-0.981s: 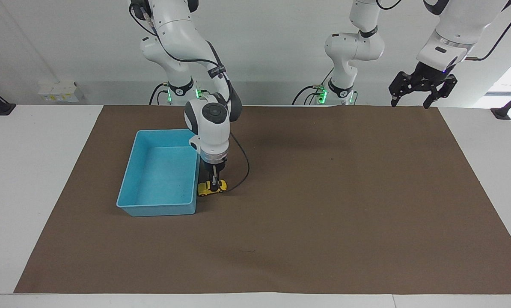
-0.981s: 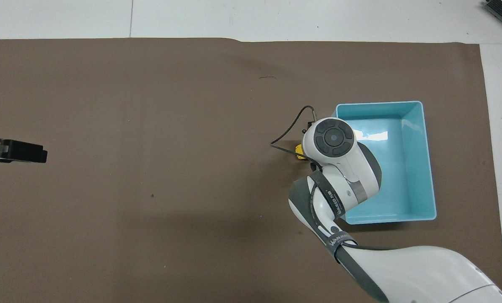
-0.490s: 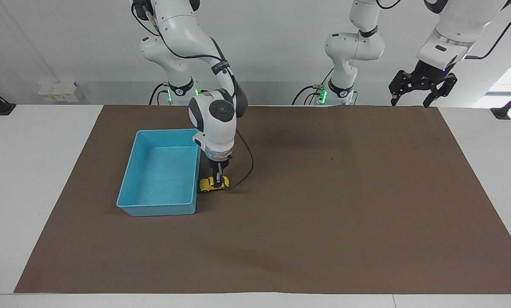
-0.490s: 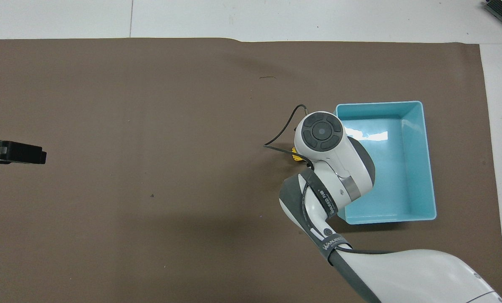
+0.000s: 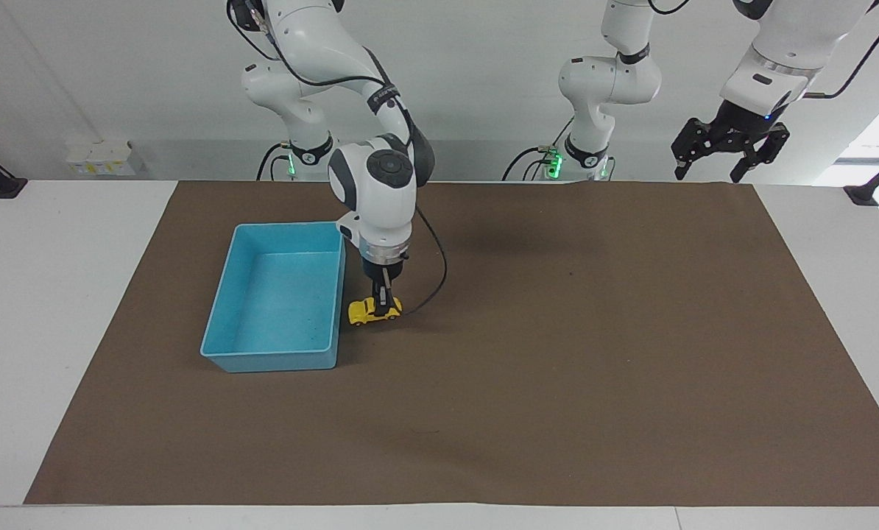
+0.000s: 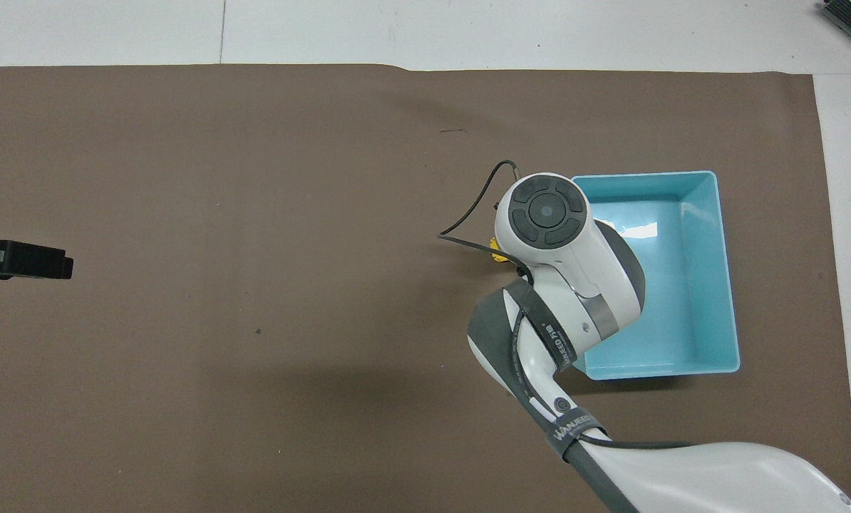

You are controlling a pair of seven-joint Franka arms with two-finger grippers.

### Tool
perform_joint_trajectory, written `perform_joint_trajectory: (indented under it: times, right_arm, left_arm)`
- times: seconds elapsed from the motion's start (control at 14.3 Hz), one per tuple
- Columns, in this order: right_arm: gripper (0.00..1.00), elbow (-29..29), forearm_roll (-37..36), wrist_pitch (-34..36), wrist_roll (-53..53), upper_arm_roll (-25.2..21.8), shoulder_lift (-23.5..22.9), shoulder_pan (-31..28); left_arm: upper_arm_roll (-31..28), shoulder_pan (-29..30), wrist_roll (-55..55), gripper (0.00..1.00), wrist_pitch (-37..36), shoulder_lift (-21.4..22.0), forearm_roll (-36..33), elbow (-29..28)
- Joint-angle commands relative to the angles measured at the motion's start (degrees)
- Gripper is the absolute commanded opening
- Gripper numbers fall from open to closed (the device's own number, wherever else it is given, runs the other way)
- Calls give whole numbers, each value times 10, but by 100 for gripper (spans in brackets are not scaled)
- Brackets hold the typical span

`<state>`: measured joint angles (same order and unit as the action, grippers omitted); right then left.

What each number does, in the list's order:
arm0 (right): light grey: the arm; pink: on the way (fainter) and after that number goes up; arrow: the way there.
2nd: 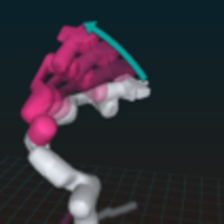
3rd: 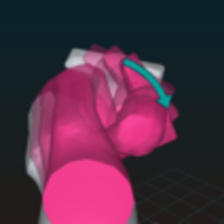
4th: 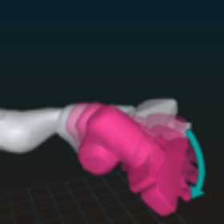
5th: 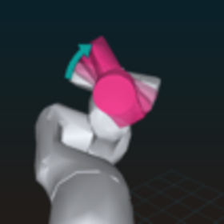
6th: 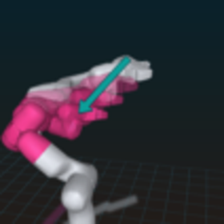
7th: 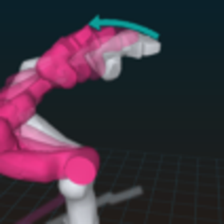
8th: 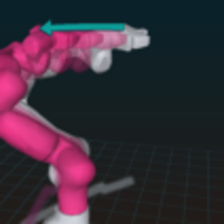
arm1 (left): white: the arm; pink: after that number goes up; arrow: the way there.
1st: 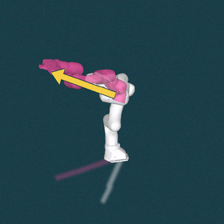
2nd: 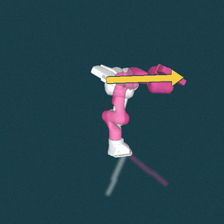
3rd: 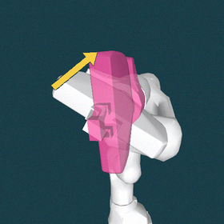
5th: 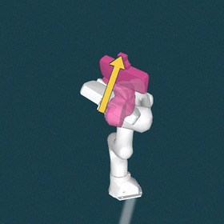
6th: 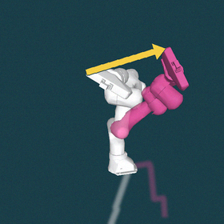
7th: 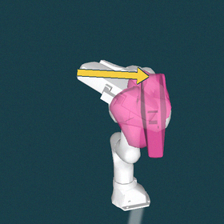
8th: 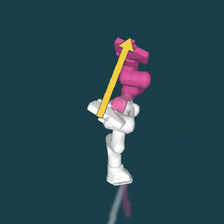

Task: Wind up and store yellow beetle car
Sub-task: 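Lower the right gripper onto the car and close it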

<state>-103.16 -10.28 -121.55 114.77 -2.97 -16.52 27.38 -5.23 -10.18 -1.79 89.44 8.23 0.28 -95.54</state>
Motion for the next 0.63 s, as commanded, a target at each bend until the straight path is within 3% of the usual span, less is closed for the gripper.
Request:
perform_joint_trajectory:
  times: [0.0, 0.56]
  right_arm:
    - [0, -5, 19, 29, -14, 3, 41, -14]
    - [0, -7, 38, 89, -167, -2, 85, -76]
  left_arm:
    - [5, 8, -4, 100, -12, 3, 1, 6]
    - [5, 9, -4, 100, -13, 3, 1, 6]
